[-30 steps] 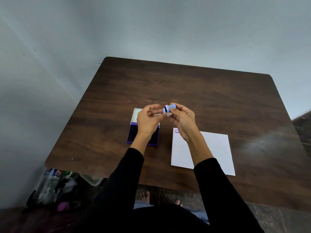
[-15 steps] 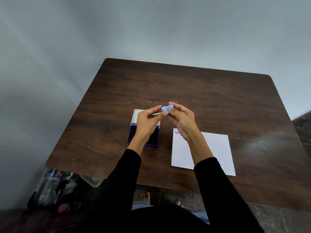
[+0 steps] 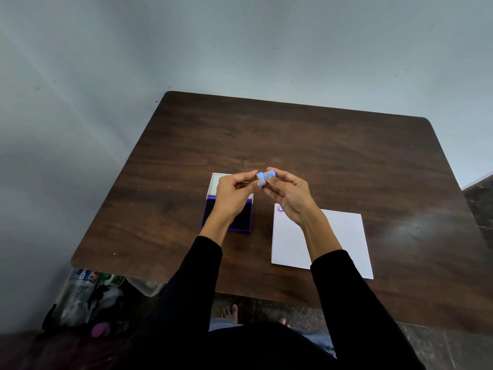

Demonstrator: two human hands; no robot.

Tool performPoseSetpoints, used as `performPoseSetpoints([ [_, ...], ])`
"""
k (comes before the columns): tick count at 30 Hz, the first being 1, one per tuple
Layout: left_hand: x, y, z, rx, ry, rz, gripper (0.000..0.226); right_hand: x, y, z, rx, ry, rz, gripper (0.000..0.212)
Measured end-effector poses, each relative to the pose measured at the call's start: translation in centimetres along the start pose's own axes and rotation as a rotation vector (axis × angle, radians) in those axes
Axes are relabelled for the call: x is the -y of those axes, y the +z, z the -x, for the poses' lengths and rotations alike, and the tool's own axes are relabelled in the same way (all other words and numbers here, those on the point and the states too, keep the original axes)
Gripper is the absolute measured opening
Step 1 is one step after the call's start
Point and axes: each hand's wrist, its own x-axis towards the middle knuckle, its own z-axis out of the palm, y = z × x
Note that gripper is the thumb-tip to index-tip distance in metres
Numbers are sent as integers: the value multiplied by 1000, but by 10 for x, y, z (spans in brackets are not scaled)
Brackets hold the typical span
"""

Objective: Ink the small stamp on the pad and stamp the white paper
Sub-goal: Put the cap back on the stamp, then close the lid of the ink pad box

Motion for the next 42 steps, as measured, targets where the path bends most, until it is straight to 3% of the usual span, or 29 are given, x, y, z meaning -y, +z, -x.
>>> performPoseSetpoints([
  [8,3,-4,-2,0,-11,-64,38,0,4,-3,-24,-29,172,27],
  [11,4,-12,-4,33,-39,-111,42,0,1,-4,-52,-122,436,26],
  [14,9,-22,-10,-37,-67,-138,46,1,-4,-6,-52,-216,804,21],
  [18,18,-34,-17,-197,-97,-232,30,-3,-6,-9,64,-125,1226,17],
  [23,19,-39,-18,-269,-112,-279,23,-19,-1,-13,81,-96,1442,22],
  [30,16,-49,-25,-292,-136,-333,27,-4,-2,-18,126,30,1357,43],
  [35,15,-61,-33,-354,-124,-336,28,3,0,-30,-12,-83,1203,27],
  [38,15,-63,-40,-357,-154,-354,43,-8,10,-35,-62,-130,1187,28],
  [42,13,-60,-48,-313,-228,-362,62,-24,24,-42,-33,-56,1148,36],
])
